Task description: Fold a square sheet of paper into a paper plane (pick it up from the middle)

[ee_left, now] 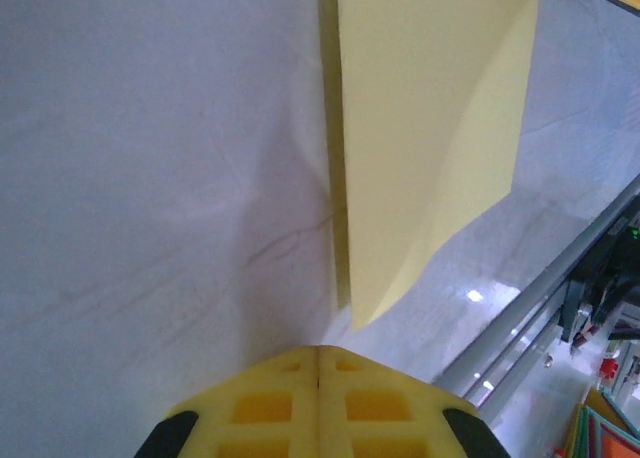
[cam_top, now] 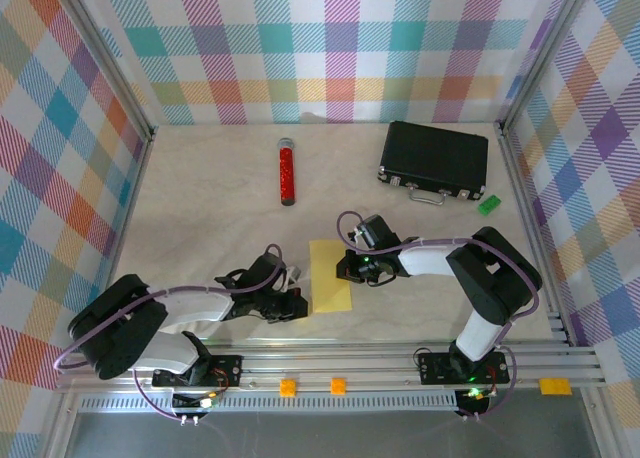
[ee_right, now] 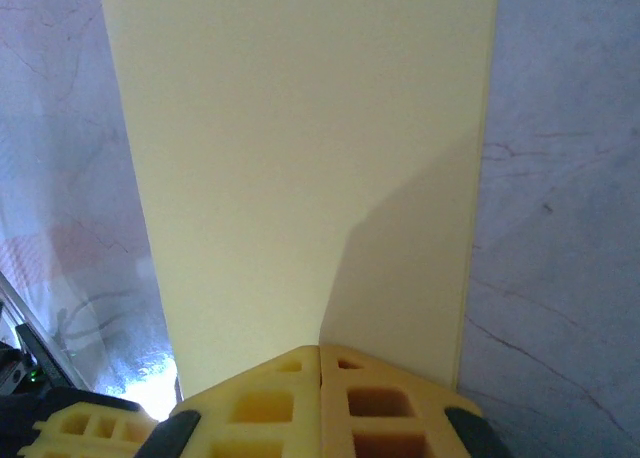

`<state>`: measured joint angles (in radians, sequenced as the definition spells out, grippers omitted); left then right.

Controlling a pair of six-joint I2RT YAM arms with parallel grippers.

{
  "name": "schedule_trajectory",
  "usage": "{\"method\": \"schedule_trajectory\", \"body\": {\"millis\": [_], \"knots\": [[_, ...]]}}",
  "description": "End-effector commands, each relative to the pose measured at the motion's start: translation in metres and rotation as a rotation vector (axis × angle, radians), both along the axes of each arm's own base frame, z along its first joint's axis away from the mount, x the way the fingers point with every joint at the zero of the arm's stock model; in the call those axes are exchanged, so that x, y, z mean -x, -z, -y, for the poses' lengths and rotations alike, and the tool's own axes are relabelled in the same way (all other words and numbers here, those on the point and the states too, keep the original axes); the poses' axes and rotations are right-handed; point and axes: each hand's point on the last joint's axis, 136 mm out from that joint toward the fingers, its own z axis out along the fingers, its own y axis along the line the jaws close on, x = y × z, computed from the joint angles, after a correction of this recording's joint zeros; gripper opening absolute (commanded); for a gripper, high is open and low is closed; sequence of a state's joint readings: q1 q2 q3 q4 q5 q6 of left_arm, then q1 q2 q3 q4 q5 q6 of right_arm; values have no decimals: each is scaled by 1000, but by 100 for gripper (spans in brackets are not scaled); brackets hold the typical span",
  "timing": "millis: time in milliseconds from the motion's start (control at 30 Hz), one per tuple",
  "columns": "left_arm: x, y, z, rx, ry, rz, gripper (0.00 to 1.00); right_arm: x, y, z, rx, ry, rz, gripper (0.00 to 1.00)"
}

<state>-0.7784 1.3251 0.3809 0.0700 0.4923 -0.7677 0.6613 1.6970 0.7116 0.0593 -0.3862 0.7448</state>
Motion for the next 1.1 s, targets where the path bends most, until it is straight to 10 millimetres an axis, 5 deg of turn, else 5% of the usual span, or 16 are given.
{"method": "schedule_trajectory", "body": {"millis": [0,200,367,700,900,1067], "knots": [[-6,-26,11,40,3,27,0,28,50,46,226,53,-125,0],[-34,-44,40,108,-8,69,0,26,48,45,226,49,-123,0],[-33,-17,49,102,12,10,0,27,47,46,224,55,-122,0],[15,37,-2,-117,106,-96,0,28,48,47,226,55,-120,0],[28,34,-25,-202,166,-58,0,28,48,46,225,51,-120,0],[15,6,-13,-183,188,35,0,27,48,46,225,49,-119,0]]}}
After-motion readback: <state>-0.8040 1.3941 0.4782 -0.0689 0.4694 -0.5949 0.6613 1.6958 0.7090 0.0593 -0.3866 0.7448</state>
